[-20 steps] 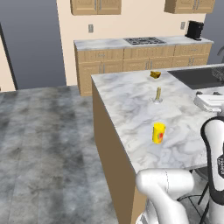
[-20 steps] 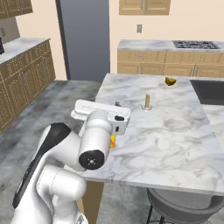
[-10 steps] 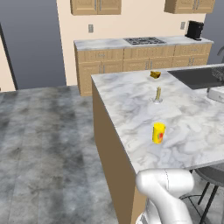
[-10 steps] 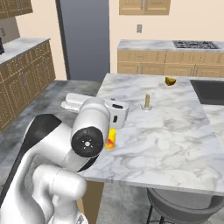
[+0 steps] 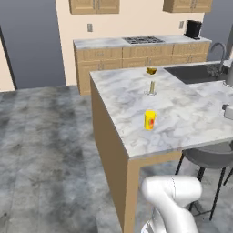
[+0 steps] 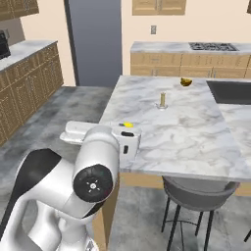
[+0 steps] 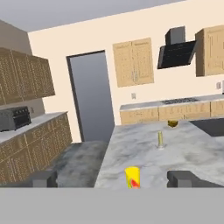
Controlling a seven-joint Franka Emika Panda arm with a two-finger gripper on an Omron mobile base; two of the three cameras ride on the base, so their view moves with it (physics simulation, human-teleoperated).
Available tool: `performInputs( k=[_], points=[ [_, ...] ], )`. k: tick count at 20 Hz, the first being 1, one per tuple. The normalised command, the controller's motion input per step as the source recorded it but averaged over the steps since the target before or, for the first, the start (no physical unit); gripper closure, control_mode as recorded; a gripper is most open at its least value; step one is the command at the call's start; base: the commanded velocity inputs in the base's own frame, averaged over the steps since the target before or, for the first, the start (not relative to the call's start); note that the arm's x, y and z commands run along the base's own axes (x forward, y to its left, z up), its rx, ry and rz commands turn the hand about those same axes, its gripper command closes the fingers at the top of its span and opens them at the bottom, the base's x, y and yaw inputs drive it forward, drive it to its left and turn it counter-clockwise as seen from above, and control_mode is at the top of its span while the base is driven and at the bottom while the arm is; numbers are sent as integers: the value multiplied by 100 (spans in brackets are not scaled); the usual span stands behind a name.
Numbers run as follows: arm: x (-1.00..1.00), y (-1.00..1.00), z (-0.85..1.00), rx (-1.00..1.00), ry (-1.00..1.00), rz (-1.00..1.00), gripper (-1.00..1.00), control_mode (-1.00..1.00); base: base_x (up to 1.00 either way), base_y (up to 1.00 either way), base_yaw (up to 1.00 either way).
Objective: Open the cabinet directly in front. Then move the liquor and the cup to the dining counter with the candle on it.
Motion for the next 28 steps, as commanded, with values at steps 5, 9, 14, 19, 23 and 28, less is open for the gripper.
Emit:
performInputs(
  k=[5, 9, 14, 19, 23, 28],
  points=[
    [0, 0, 0, 0, 0, 0, -100, 100, -55, -15, -68],
    [0, 0, 0, 0, 0, 0, -100, 100, -1, 0, -100],
    [0, 0, 0, 0, 0, 0, -100, 100, 0, 0, -100],
    [0, 0, 0, 0, 0, 0, -100, 100, 0, 0, -100],
    [0, 0, 0, 0, 0, 0, -100, 100, 12, 0, -99],
    [0, 0, 0, 0, 0, 0, -100, 100, 95, -3, -58]
  ],
)
